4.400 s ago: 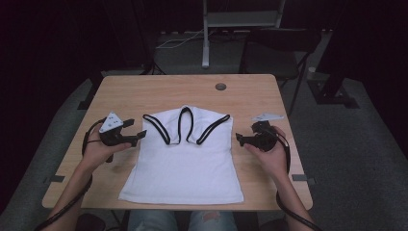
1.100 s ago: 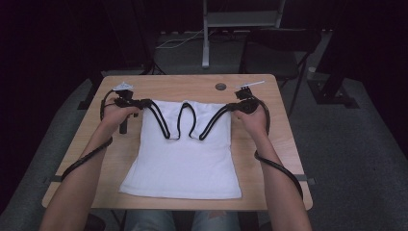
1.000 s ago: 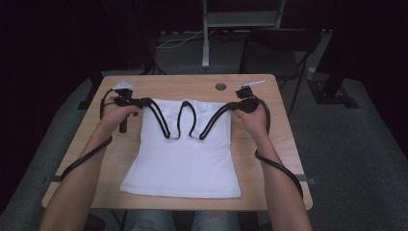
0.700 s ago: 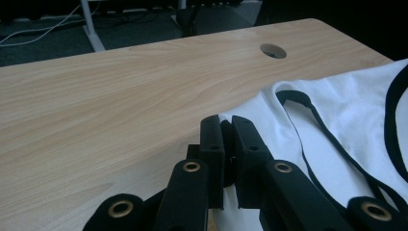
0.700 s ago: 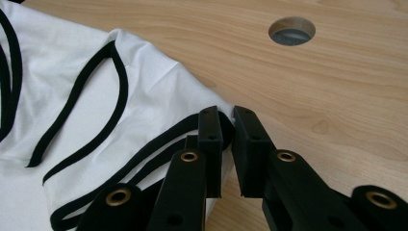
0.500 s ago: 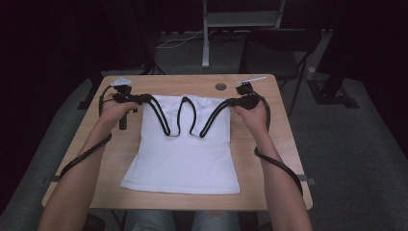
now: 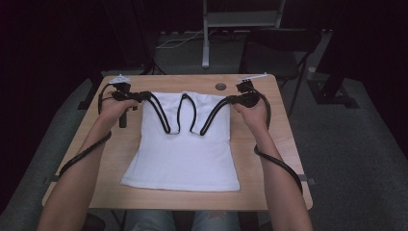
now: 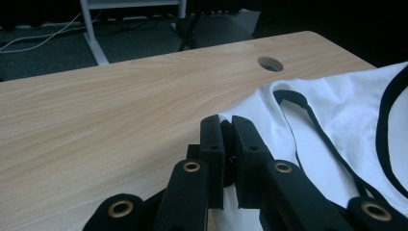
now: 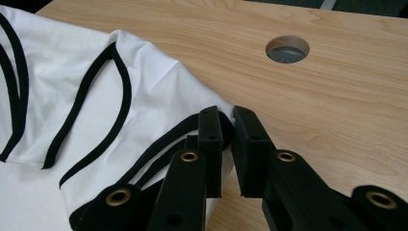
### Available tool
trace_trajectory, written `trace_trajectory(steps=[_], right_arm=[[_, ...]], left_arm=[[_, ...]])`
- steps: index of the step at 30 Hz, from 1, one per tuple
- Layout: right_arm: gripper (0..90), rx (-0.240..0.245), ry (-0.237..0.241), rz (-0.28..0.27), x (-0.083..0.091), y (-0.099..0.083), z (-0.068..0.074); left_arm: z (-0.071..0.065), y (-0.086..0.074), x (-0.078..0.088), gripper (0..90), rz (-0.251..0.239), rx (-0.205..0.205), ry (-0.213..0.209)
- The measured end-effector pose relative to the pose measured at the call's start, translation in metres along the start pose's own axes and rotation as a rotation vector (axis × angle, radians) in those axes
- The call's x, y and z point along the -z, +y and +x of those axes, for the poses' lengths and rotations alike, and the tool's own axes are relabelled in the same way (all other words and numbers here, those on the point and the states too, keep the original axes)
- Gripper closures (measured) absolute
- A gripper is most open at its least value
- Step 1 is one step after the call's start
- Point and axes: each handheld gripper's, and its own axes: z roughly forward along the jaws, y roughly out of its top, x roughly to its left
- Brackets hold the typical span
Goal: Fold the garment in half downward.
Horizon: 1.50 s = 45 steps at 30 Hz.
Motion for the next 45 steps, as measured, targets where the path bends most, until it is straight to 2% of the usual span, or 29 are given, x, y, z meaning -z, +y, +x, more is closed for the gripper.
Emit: trace_trajectory(steps=[34, 41, 45], right_arm=[[83.0, 0.016, -0.013, -0.042, 0.013, 0.017, 0.004], [83.0, 0.015, -0.015, -0.052, 0.015, 0.019, 0.005], [83.0, 0.022, -0.019, -0.042, 0.013, 0.016, 0.005]], left_arm=[[-0.005, 0.022, 0.008, 84.7, -0.029, -0.023, 0.002], [-0.005, 0.022, 0.007, 84.7, -0.034, -0.018, 0.000], [-0.005, 0.015, 0.005, 84.6, -0.023, -0.016, 0.000]])
